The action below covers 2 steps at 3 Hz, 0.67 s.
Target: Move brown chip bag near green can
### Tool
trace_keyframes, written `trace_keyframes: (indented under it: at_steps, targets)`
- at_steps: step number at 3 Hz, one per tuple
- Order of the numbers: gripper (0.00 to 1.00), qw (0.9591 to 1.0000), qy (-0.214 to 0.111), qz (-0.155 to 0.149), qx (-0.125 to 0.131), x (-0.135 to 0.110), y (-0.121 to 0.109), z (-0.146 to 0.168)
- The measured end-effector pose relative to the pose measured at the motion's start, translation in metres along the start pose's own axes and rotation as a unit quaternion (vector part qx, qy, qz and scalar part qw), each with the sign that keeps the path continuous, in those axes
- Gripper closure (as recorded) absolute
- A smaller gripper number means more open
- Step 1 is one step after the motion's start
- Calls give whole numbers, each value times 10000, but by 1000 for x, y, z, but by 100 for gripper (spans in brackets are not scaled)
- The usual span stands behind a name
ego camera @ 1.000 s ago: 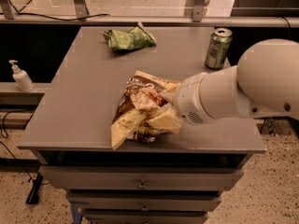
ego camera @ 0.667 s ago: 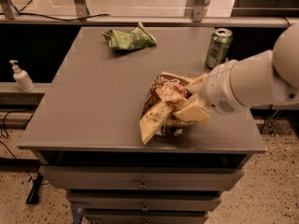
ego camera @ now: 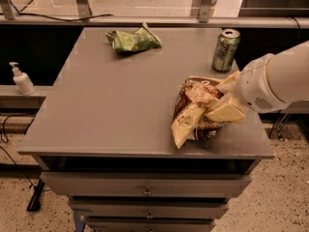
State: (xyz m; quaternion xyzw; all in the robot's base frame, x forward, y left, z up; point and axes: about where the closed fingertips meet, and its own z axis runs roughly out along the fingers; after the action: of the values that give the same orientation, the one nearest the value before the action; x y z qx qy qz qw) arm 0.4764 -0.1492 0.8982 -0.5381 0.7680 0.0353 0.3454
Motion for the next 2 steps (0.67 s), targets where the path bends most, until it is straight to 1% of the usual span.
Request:
trace_keyframes:
  at_steps: [1,2]
  targets:
    - [100,9996,-109,-230,-88,-4,8,-1]
    - [100,9968,-281,-692,-276,-13,2,-5]
